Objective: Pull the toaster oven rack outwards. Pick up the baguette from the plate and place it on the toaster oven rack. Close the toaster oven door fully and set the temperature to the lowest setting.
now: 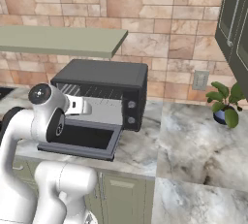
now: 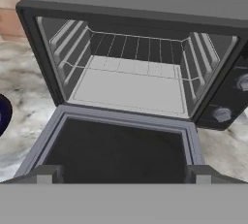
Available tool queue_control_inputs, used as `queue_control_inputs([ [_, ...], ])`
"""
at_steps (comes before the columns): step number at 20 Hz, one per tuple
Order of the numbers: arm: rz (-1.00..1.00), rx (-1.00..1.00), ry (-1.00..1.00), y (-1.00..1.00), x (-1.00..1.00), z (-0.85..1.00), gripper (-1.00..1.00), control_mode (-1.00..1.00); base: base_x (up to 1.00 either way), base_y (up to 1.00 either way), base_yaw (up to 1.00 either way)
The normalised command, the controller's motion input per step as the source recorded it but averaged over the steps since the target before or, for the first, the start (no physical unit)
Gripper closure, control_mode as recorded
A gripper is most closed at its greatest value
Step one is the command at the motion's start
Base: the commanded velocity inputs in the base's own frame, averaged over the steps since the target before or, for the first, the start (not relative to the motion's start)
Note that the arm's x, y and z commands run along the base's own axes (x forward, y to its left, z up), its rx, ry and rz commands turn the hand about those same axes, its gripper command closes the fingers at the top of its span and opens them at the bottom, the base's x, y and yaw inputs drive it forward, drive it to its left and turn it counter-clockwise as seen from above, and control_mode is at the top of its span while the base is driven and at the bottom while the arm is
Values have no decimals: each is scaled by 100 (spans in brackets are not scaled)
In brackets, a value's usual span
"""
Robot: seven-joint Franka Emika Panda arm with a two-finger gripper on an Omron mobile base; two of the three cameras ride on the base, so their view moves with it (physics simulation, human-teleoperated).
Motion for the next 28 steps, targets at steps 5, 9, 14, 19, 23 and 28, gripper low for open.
queue_control_inputs([
  [5,0,-2,-5,0,3,-5,-100,-100,0,0,0],
  [9,0,0,-4,0,16,-2,-100,-100,0,0,0],
  [14,0,0,-3,0,22,-3,-100,-100,0,0,0],
  [19,0,0,-2,0,22,-1,-100,-100,0,0,0],
  [23,0,0,-2,0,19,-2,-100,-100,0,0,0],
  [28,0,0,-2,0,13,-3,-100,-100,0,0,0],
])
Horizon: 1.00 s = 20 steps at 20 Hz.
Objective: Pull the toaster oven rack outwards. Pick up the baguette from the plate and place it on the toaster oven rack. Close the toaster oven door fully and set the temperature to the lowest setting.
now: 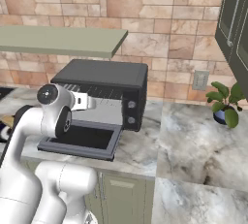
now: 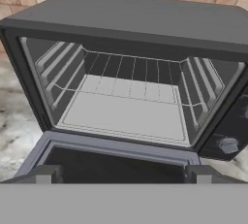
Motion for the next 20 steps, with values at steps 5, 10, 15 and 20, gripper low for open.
queue_control_inputs([
  [5,0,0,-2,0,13,-1,-100,-100,0,0,0],
  [10,0,0,0,0,21,0,-100,-100,0,0,0],
  [15,0,5,-2,1,4,-2,-100,-100,0,0,0],
  [20,-3,9,-6,9,1,0,-100,-100,0,0,0],
])
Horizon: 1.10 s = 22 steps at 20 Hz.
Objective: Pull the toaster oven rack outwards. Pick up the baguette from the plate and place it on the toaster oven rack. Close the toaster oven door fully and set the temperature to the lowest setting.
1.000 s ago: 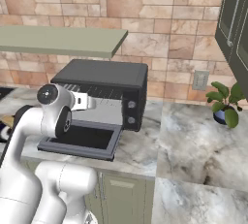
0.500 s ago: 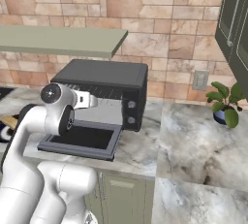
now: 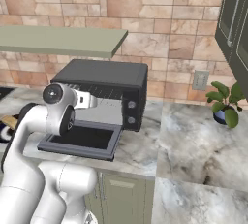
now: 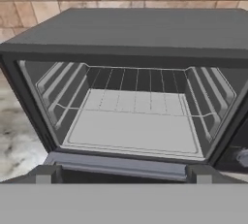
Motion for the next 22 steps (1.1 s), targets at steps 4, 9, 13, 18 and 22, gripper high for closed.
queue_control_inputs([
  [4,-4,4,-6,0,14,-3,-100,-100,0,0,0],
  [9,-1,0,-2,0,27,0,-100,-100,0,0,0],
  [13,0,-1,0,0,27,-1,-100,-100,0,0,0],
  [18,0,-4,0,0,17,-11,-100,-100,0,0,0],
  [22,0,-3,0,0,0,-27,-100,-100,0,0,0],
])
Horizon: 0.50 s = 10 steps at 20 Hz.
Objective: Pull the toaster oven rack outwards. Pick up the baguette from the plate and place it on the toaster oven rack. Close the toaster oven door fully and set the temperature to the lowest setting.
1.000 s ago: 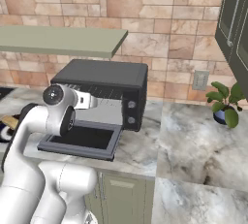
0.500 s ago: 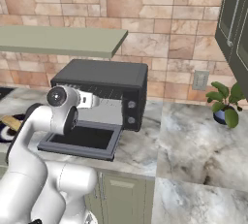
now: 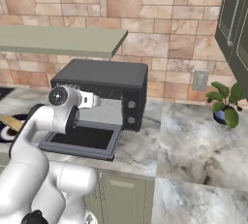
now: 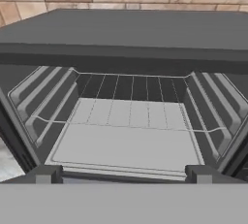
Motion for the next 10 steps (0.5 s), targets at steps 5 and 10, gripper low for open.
queue_control_inputs([
  [5,0,0,0,0,4,-16,-100,-100,0,0,0],
  [10,0,0,-4,2,16,-12,-100,-100,0,0,0],
])
